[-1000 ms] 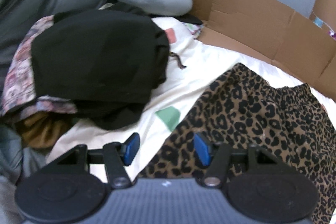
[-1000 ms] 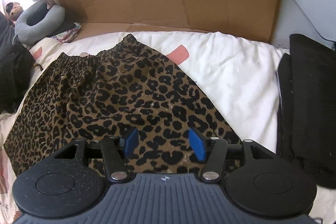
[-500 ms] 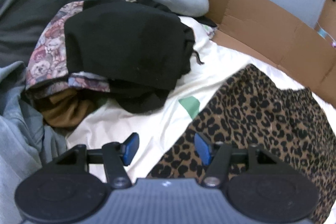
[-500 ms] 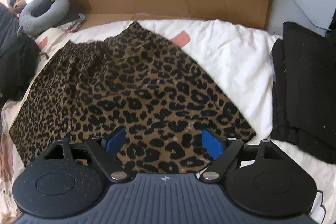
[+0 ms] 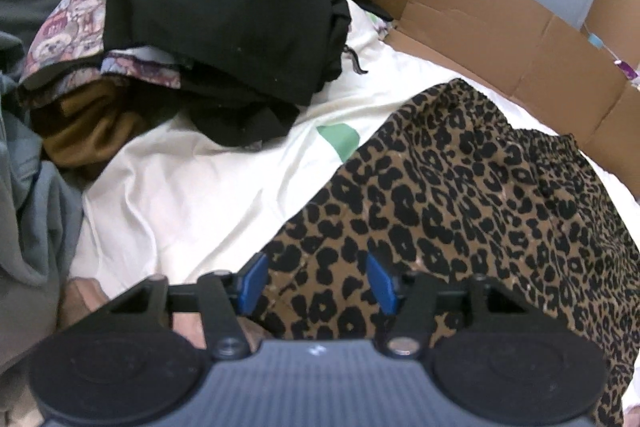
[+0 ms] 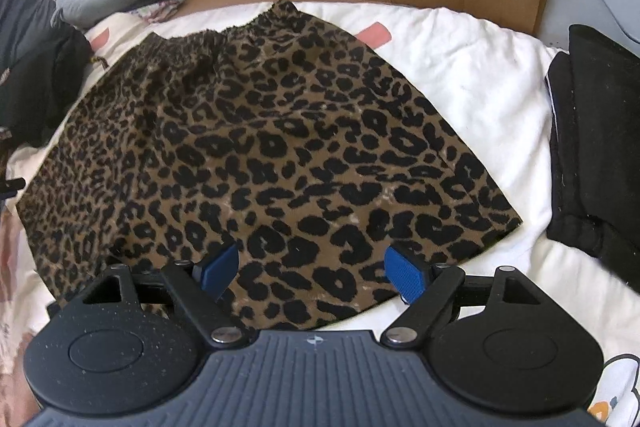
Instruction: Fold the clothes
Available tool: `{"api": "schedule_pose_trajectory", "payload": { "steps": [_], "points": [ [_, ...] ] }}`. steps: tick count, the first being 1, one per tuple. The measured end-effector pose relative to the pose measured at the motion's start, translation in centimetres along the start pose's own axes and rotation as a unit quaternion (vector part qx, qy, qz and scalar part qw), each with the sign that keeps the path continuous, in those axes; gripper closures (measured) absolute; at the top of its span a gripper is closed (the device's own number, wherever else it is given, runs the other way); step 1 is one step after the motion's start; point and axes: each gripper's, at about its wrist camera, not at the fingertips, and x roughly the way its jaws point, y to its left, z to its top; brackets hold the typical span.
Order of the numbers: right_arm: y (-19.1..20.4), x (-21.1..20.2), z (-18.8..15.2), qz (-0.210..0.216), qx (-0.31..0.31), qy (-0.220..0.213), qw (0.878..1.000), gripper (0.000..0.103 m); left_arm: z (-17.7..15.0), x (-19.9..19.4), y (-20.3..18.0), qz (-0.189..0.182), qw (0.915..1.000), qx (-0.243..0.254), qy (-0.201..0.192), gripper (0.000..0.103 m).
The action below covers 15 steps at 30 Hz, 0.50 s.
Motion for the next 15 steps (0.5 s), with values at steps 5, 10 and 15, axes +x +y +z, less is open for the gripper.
{"api": "schedule_pose_trajectory", "payload": {
  "steps": [5, 10, 15],
  "points": [
    [-0.3, 0.5, -0.8, -0.003, 0.003, 0.022, 1.000, 0.018, -1.1, 0.5, 1.2, 0.026, 0.9997, -0.001, -0.005, 0.049],
    [-0.2, 0.4, -0.8, -0.002, 0.000, 0.023, 1.000, 0.018, -1.5, 0.6, 3.1, 0.044, 0.9989, -0.012, -0.015, 0.057],
    [-0.1, 0.4, -0.8, 0.005, 0.007, 0.024, 1.000, 0.018, -1.6, 1.3, 4.5, 0.024, 0.9990, -0.037, -0.010, 0.067]
  ]
}}
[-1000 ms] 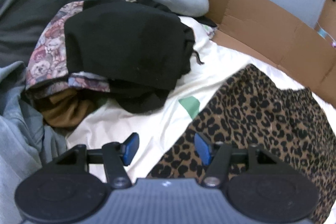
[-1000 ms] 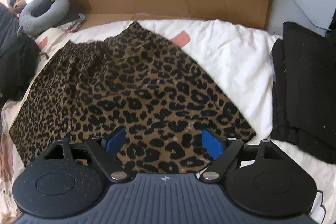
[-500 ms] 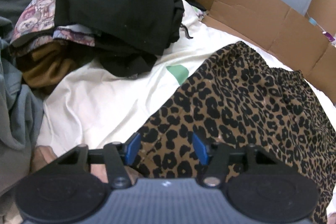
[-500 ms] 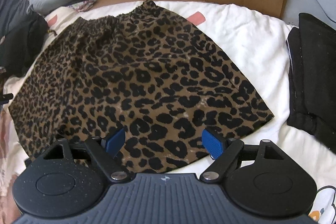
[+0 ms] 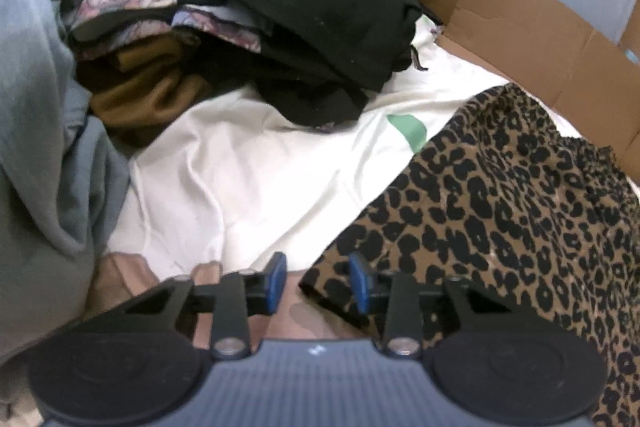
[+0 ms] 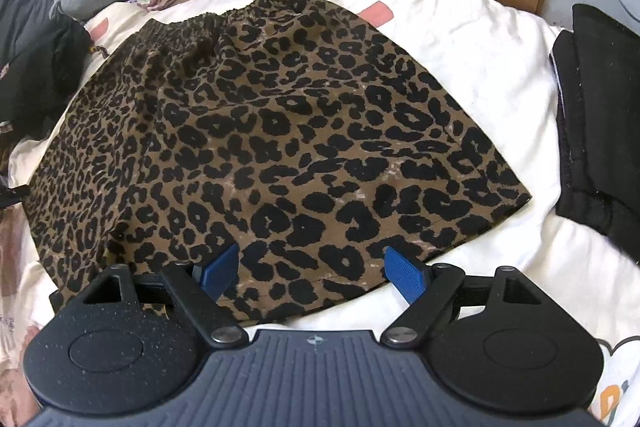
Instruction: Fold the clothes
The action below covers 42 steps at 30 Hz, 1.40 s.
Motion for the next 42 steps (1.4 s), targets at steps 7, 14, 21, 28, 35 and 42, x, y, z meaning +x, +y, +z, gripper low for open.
{"api": "schedule_pose_trajectory", "payload": {
  "steps": [7, 14, 21, 28, 35, 42],
  "points": [
    [0.0, 0.1, -0.1, 0.003, 0.004, 0.003, 1.000, 0.018, -0.4, 1.0, 2.0, -0.040, 0.9983, -0.043, 0.005, 0.069],
    [0.0, 0.4, -0.3, 0.008, 0.005, 0.007, 1.000, 0.018, -0.1, 1.0, 1.5, -0.035, 0.9989, -0.027, 0.014, 0.078],
    [-0.2, 0.5, -0.5, 0.008, 0.006, 0.010, 1.000, 0.018, -0.1, 0.9, 1.3, -0.035, 0.9991, -0.021, 0.013, 0.089],
    [-0.2, 0.5, -0.5, 0.009, 0.005, 0.012, 1.000, 0.018, 0.1, 1.2, 1.8, -0.044, 0.9982, -0.037, 0.014, 0.083],
    [0.0, 0.8, -0.6, 0.008, 0.003, 0.018, 1.000, 0.018, -0.3, 1.1, 2.1, -0.056, 0.9974, -0.043, 0.012, 0.094],
    [0.3, 0.7, -0.4, 0.012, 0.000, 0.013, 1.000, 0.018, 0.1, 0.4, 1.6, -0.053, 0.9979, -0.032, 0.017, 0.100]
  ]
}}
